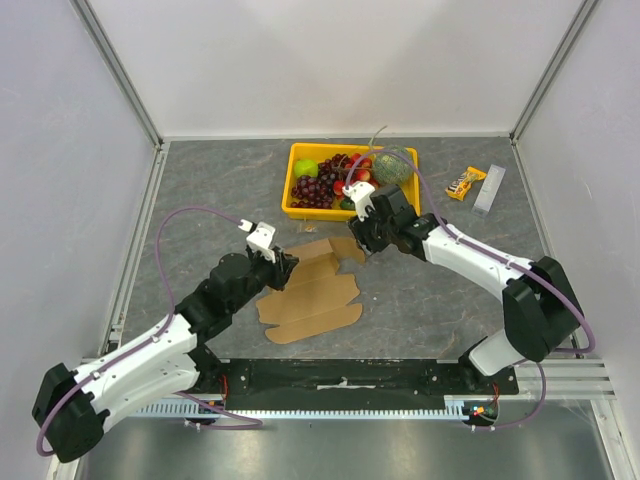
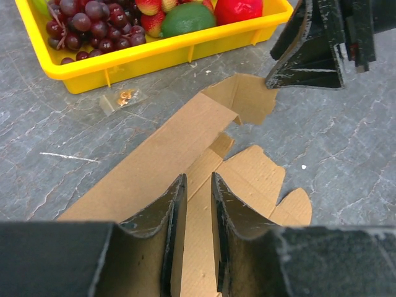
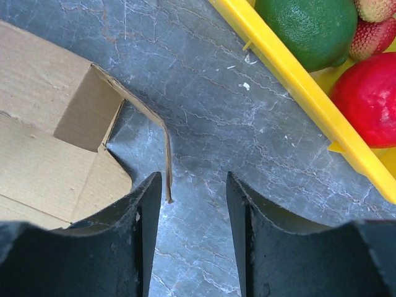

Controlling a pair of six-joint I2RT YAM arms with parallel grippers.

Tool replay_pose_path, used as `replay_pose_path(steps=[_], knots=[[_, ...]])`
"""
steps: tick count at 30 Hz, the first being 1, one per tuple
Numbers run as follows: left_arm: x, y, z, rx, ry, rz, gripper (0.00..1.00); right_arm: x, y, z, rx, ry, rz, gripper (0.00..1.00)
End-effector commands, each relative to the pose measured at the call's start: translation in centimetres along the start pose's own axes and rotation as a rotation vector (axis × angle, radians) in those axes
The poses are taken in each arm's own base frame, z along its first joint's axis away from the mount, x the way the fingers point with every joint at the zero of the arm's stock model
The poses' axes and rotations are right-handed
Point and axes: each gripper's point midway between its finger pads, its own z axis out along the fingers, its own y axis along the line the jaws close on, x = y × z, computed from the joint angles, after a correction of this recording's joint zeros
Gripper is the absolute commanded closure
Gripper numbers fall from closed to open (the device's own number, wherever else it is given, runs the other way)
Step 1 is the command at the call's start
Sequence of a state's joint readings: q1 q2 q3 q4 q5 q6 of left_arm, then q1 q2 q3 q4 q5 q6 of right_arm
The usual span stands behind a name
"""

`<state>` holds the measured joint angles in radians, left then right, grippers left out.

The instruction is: Fold the paper box

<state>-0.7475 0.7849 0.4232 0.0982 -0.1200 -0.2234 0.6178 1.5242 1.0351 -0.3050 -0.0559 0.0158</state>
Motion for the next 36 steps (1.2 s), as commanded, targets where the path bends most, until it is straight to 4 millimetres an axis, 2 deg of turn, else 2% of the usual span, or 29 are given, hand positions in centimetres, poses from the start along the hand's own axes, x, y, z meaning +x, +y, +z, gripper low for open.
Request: replay_pose_path(steps=[1,6,10,17,21,26,30,36], knots=[[-2.1,-1.6,-0.4,0.049,-0.042,-0.028,0.72,-3.2,-0.4,-1.3,-0.014,-0.091,-0.051,0.45],[-2.1,-2.7,-0.4,0.078,-0.035,-0.035,0.73,-3.7,-0.3,-1.0,-0.067,-0.099,-0.055,0.45],[-1.5,-4.3,-0.4,0.109,-0.02,-0.029,0.73,-2.8,0.6,0.0,-0.151,-0.054,-0.039,0.5],[2.3,-8.0,0.6,0.16,0.054,-0.023,0.74,-1.1,1.3,0.9,-0.189,-0.007,-0.022,0.59],[3.9,-9.3,1.3,0.159,0.077,-0.016,0.74,-0.4,1.3,0.7,-0.185,0.004,-0.017,0.57],[5.2,-10.0,3.1,0.126,0.1,0.01,0.75,0.3,1.2,1.0,-0.18,0.025,-0.012,0.6],[5.5,-10.5,4.8,0.117,0.091,0.018,0.75,0.9,1.3,1.4,-0.18,0.042,-0.006,0.7],[6.3,-10.6,7.7,0.064,0.068,0.033,0.75,1.3,1.3,1.4,-0.178,0.052,0.002,0.92]])
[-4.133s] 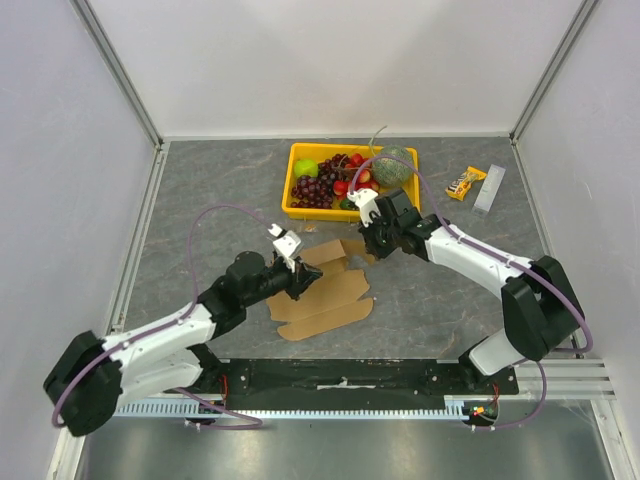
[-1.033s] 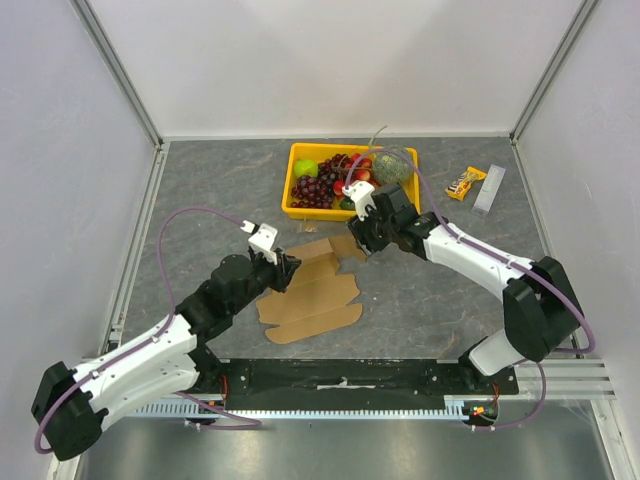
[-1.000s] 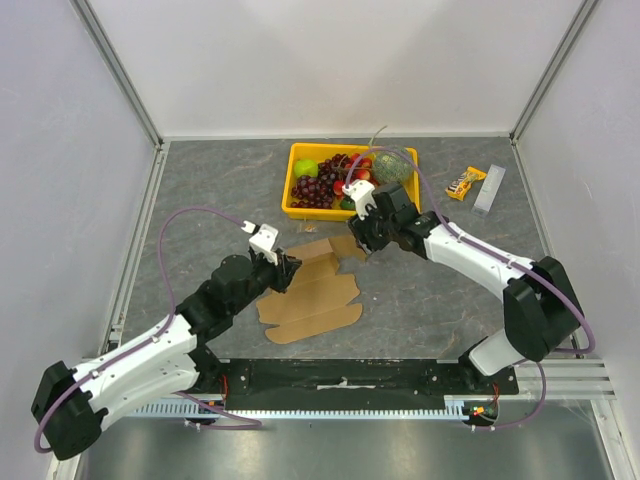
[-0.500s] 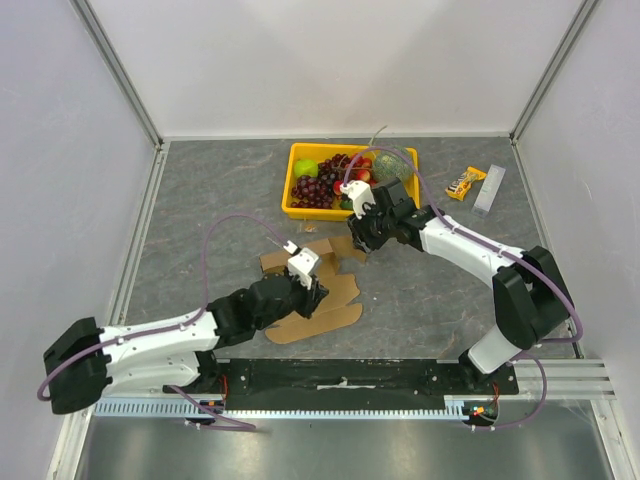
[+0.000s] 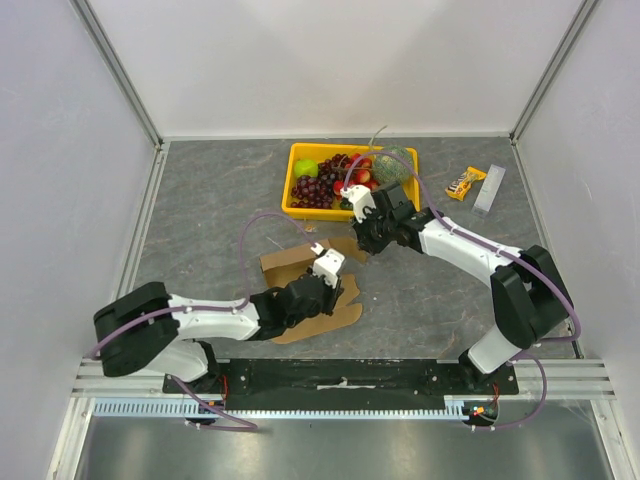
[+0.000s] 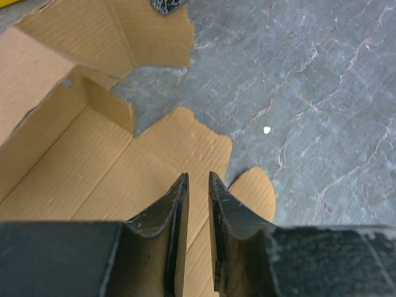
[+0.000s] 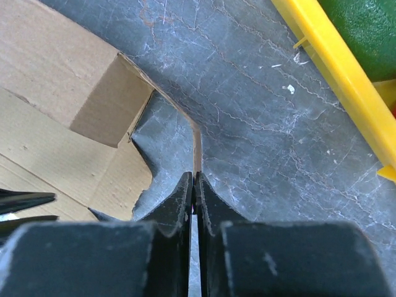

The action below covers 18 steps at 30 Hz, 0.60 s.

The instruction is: Fold the paper box

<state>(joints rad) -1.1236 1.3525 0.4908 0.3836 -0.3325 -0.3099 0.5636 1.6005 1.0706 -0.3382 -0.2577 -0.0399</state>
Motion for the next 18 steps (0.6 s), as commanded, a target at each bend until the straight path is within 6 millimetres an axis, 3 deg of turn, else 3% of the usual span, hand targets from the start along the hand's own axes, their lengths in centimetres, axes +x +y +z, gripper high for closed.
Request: replay_pose_path(steps=[1,8,18], knots=[[-4.0,-0.9,2.3,-0.034,-0.139,-0.056,0.75,0.4,0.2,0.1,-0.008,0.006,0.009,0.95],[-1.2,-1.0,5.7,-0.076,-0.053,-0.028,0.78,0.1,0.4,-0.2,-0.014,-0.005,0.014,1.0],[1.5,0.5,6.6,-0.156,0.017,-0.007,0.8,0.0,0.8,-0.7,-0.029,-0.018,0.016,1.0]])
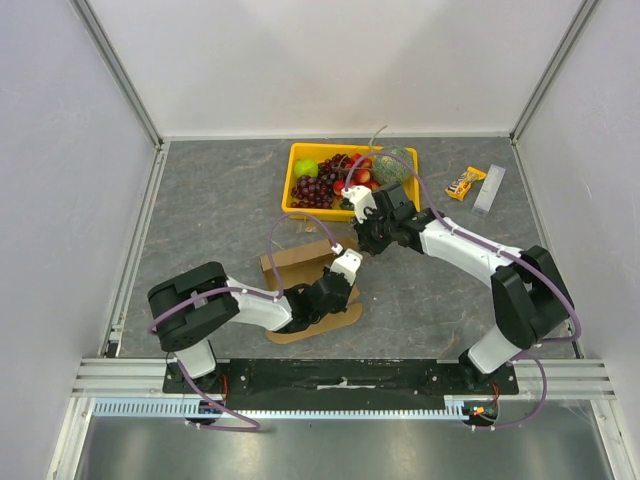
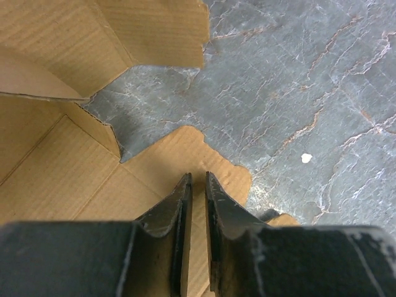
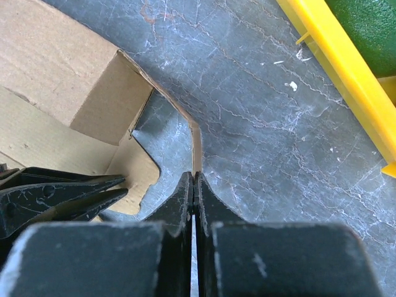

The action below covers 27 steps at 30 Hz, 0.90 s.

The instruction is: Fold the paper box

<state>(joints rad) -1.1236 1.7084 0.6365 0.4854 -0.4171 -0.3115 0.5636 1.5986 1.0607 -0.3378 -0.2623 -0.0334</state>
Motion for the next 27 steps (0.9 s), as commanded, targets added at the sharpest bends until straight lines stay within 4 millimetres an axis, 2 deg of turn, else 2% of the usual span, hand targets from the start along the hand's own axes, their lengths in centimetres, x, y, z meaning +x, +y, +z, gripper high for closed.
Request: replay_pose_path(steps=[1,18,23,27], knots=[[-1.4,0.1,0.5,-0.046,-0.046,-0.045,0.8,-0.4,0.8,-0.8,-0.03,-0.027,0.01,1.0],[-0.7,-0.2,1.0,-0.034,-0.032,-0.048,0.85,0.7,4.3,-2.0,-0.164,-0.031,0.105,1.0],[-1.1,-0.2,0.9,-0.03,-0.039,-0.05,0.86,1.6,5.4,-1.7,-0.166,-0.009,0.088,1.0],[-2.1,-0.5,0.1,-0.005,-0.061,-0.054,0.87,2.3,5.2,-1.4,-0.102,0.002,0.068,1.0]])
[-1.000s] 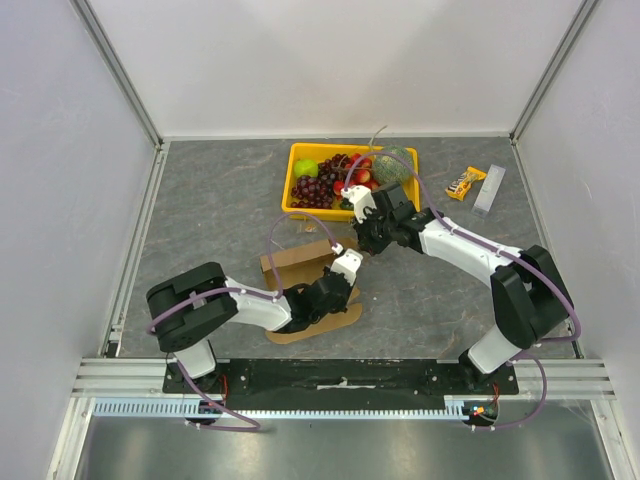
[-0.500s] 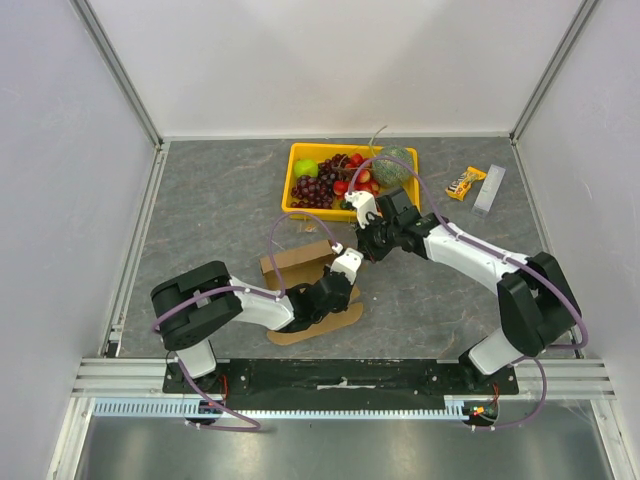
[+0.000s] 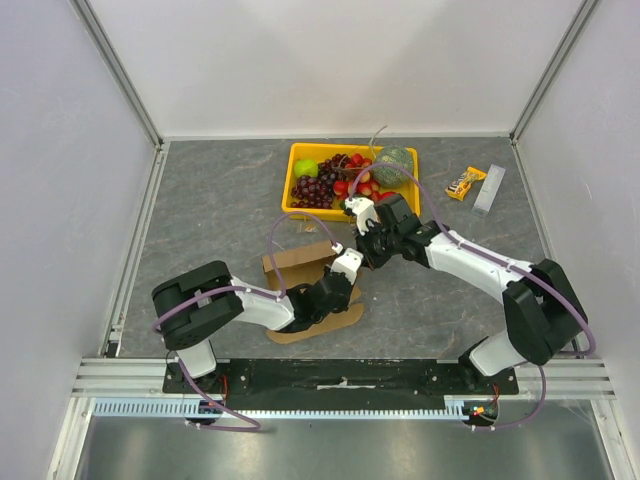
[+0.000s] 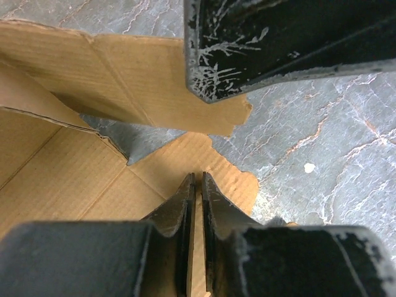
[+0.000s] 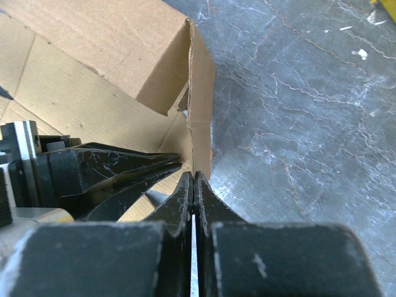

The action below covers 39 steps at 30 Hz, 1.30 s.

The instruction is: Fold the paper box

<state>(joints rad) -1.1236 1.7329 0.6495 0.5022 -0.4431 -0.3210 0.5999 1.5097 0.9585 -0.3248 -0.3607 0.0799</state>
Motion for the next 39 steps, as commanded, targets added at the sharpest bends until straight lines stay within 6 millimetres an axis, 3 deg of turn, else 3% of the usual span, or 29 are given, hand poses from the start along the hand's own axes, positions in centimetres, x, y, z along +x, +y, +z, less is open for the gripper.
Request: replay_pose_path(steps=[1,18,29,39], knots=[[-2.3,-0.8,-0.7,0.028,-0.053,-0.042,0.87,0.7,1.0,-0.2,0.036,0.002,-0.023,1.0],[-6.4,-0.9,-5.6,0.12,-0.123,-0.05,0.87,0.9,1.1,-0.2,0.08,-0.061,-0.025,1.0],[0.8,1.2,-4.1,0.038,0.025,-0.04,0.91,-0.2,0.9,-1.0,0.106,-0.074,-0.057,1.0],[1.6,1.6,-3.7,0.014,0.043,-0.025,0.92,-1.7,-0.6,-1.7,0.192,-0.082,-0.103,1.0]])
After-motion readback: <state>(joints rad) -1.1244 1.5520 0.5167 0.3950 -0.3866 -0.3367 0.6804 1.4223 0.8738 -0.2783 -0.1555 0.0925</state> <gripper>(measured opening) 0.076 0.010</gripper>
